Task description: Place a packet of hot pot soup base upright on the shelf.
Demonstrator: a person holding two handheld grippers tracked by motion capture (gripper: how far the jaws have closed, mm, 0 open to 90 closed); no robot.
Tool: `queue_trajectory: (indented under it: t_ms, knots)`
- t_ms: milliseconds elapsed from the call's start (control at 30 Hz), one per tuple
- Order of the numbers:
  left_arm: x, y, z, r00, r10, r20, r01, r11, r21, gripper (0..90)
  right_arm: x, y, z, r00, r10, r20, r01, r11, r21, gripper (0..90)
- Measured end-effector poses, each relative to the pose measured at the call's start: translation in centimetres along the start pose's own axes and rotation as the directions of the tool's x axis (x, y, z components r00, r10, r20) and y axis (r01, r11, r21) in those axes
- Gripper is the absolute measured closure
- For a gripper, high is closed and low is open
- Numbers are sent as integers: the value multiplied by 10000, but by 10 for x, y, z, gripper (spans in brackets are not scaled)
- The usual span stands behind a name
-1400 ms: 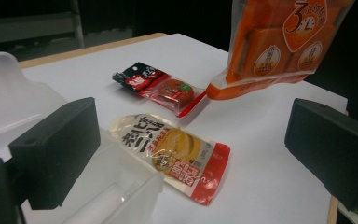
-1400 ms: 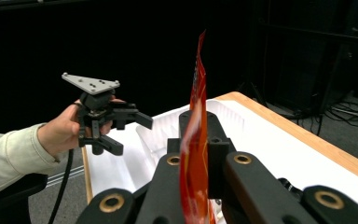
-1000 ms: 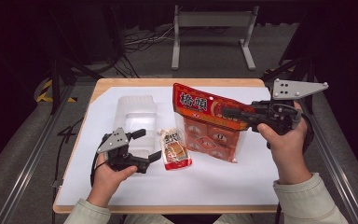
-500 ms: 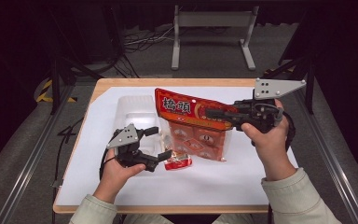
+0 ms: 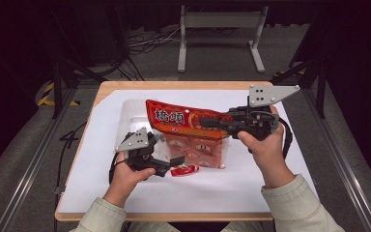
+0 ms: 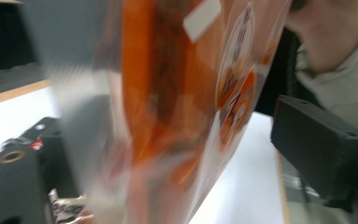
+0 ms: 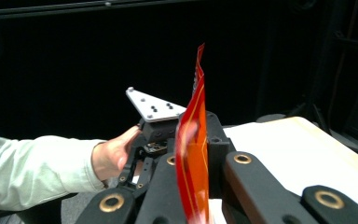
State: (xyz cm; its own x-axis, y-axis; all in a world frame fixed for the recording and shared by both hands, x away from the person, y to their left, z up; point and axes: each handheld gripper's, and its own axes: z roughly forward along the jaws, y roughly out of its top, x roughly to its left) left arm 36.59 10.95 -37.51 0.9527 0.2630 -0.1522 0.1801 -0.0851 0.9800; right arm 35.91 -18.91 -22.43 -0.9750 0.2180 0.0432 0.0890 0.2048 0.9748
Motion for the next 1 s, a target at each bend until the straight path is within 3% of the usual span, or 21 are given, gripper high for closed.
queue_trajectory:
  t_ms: [33,133,167,300,533,733,800,867,1000]
  knots:
    - [-1,0,1,9997,67,256,-68,10000,43,197,-1,-3,3,9999,-11,-170,11,10000,-12,900]
    - [-1,1,1,9998,60,167,-60,10000,22,212,-2,-5,6,9997,49,-254,-50,10000,-24,900]
    - [-2,1,0,9999,105,-60,-104,9999,127,297,-3,-7,8,9994,158,-313,-160,9999,-64,900]
    - [-4,-1,0,10000,-85,27,85,10000,49,378,-3,-7,13,9989,242,-397,-248,9996,-158,900]
    - [-6,0,0,9999,72,106,-73,9999,86,462,-4,-8,17,9991,382,-203,-385,9992,-139,900]
    - [-9,2,0,9991,370,194,-380,9979,516,540,-5,-11,20,9987,500,-118,-501,9986,-160,900]
    - [-11,5,2,9968,765,242,-787,9910,1084,553,-7,-12,20,9983,568,-108,-569,9983,-156,900]
    - [-18,8,6,9937,1108,175,-1121,9760,1866,583,-8,-13,23,9982,594,-73,-594,9982,9,900]
    - [-16,7,6,9938,1095,212,-1115,9748,1932,621,-9,-15,25,9979,648,-83,-648,9979,3,900]
